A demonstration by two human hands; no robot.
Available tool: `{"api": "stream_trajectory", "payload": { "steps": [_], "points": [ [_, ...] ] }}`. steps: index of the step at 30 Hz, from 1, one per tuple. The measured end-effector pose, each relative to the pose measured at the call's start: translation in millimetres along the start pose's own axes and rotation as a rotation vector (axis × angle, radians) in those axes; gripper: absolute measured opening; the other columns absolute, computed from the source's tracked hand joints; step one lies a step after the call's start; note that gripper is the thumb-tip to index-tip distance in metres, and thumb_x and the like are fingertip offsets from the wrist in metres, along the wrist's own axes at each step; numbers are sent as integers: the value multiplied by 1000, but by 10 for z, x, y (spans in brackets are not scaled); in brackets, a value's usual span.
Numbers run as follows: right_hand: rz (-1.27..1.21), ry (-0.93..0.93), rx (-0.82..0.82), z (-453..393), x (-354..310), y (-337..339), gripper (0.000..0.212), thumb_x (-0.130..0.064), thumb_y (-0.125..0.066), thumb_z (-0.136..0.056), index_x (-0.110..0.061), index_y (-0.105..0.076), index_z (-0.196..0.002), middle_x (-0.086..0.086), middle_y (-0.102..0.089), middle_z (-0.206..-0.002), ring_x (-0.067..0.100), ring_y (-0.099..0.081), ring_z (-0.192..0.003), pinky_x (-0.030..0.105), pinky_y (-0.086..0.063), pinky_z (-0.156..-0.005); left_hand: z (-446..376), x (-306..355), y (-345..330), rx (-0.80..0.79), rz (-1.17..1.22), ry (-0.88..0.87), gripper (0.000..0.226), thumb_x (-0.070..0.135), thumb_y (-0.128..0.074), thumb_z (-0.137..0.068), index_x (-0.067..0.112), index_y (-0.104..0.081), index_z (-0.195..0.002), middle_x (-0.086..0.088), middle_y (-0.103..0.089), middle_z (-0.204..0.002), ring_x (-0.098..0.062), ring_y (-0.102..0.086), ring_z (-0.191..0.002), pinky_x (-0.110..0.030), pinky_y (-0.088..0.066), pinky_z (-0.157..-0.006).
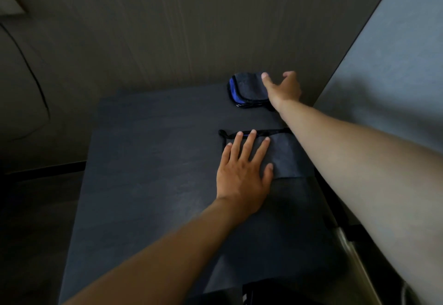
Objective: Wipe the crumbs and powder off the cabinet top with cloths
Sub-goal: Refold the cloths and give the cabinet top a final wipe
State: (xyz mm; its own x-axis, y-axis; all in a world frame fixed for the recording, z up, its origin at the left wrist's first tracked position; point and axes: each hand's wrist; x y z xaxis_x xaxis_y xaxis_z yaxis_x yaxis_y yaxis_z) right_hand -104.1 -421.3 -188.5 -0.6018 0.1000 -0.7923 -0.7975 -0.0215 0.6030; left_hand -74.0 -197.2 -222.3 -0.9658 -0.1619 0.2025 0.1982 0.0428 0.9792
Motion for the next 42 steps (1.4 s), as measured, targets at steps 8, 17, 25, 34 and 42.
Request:
{"api": "stream_trajectory", "payload": {
  "steps": [8,17,25,34,42],
  "points": [
    [364,323,165,678,160,157,36,-48,-48,-93,-18,-51,-115,11,-52,-123,31,-46,-117,44,-39,-90,29,2,10,-45,-12,61,61,55,-17,-100,36,-1,-157,2,6,-166,-23,11,-152,-43,-2,-123],
    [557,451,-30,1661,730,301,54,-37,-45,-99,-12,-37,-147,10,-26,-159,26,-22,-147,43,-25,-117,426,-22,107,-107,-8,126,62,54,-14,-101,35,4,-157,0,11,-165,-24,15,-151,-44,0,-123],
    [732,337,-79,2571,1072,443,70,-49,-21,-100,-12,-3,-157,16,4,-163,27,4,-151,44,-3,-122,1158,8,131,-111,-22,132,60,52,-12,-101,35,5,-156,1,13,-165,-23,17,-151,-43,0,-123],
    [740,178,-30,3359,1180,520,79,-50,-29,-97,-3,-4,-155,23,-1,-161,33,2,-150,49,-6,-121,1849,23,160,-136,-53,74,59,52,-8,-102,35,12,-155,2,20,-163,-22,23,-149,-42,3,-123],
    [745,177,-162,3421,984,502,78,-50,-22,-100,-5,12,-153,20,16,-160,31,16,-148,47,2,-121,1967,-54,236,-140,-65,122,59,54,-1,-100,36,15,-154,3,23,-162,-22,26,-148,-42,4,-123]
  ]
}}
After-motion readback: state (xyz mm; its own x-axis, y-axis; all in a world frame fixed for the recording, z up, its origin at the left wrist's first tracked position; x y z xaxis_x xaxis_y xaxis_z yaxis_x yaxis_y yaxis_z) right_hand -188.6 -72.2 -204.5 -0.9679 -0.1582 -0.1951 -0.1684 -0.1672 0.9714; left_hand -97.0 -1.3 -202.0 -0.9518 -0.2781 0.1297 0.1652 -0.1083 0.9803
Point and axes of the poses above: each hand's wrist, its own z-axis away from the middle knuckle, its own y-axis out of the back of the hand, x = y × z
